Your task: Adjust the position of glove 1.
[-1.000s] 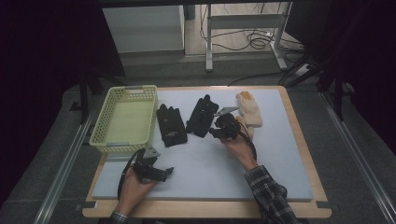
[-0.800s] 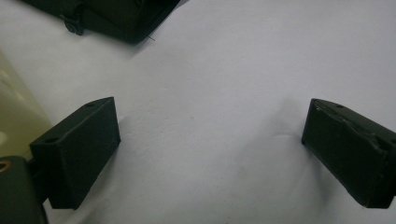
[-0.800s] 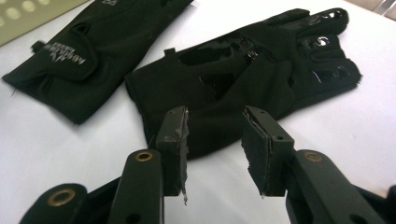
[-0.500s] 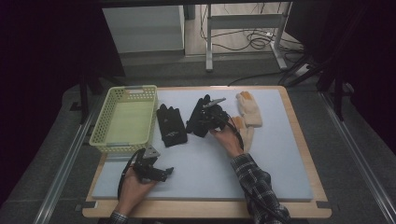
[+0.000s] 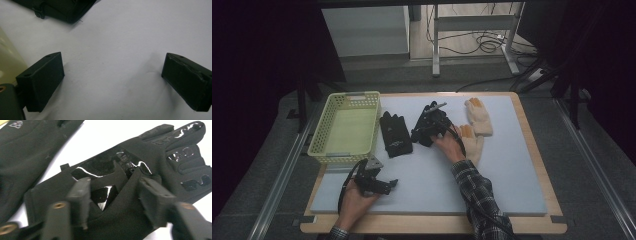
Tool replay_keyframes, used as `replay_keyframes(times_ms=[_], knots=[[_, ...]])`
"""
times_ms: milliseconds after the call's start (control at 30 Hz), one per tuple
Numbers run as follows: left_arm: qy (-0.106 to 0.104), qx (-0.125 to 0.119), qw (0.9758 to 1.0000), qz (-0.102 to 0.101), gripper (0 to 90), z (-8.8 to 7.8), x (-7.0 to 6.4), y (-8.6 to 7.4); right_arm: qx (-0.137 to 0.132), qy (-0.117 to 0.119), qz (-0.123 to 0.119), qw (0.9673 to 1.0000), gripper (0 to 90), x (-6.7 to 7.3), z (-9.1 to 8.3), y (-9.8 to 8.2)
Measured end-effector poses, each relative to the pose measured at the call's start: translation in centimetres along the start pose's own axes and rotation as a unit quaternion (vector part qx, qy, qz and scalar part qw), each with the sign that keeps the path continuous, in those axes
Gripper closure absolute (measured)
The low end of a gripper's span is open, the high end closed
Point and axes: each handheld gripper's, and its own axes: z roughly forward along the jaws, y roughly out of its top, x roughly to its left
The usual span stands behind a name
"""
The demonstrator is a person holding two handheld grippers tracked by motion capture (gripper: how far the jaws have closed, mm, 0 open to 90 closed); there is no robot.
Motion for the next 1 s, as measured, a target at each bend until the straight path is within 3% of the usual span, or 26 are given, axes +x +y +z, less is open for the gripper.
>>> replay_keyframes(times_ms=[67,100,167,267,333,433,633,833,1000], knots=[[0.0,0.0,1.0,0.0,4.3,0.0,0.0,0.0,0.002,-0.008,0.001,1.0,72.9,0.0,-0.3,0.0],[0.0,0.0,1.0,0.0,4.3,0.0,0.0,0.0,0.006,-0.036,-0.019,0.9992,76.5,0.1,-0.3,-0.2],[0.0,0.0,1.0,0.0,4.3,0.0,0.0,0.0,0.0,-0.048,-0.021,0.9986,79.1,0.4,-0.3,-0.4],[0.0,0.0,1.0,0.0,4.3,0.0,0.0,0.0,0.008,-0.072,-0.046,0.9963,81.7,1.2,-0.3,-0.2],[0.0,0.0,1.0,0.0,4.3,0.0,0.0,0.0,0.014,-0.075,-0.056,0.9955,82.3,1.3,-0.4,-0.1],[0.0,0.0,1.0,0.0,4.3,0.0,0.0,0.0,0.012,-0.064,-0.05,0.9966,82.5,0.9,-1.0,0.1],[0.0,0.0,1.0,0.0,4.3,0.0,0.0,0.0,-0.018,-0.036,-0.034,0.9986,82.6,0.0,-3.8,0.1],[0.0,0.001,1.0,0.001,4.3,0.0,0.0,0.0,-0.04,-0.019,-0.058,0.9973,82.5,1.0,-6.9,-0.3],[0.0,0.0,1.0,0.0,4.3,0.0,0.0,0.0,-0.054,-0.005,-0.091,0.9943,82.5,2.5,-9.9,-1.1]])
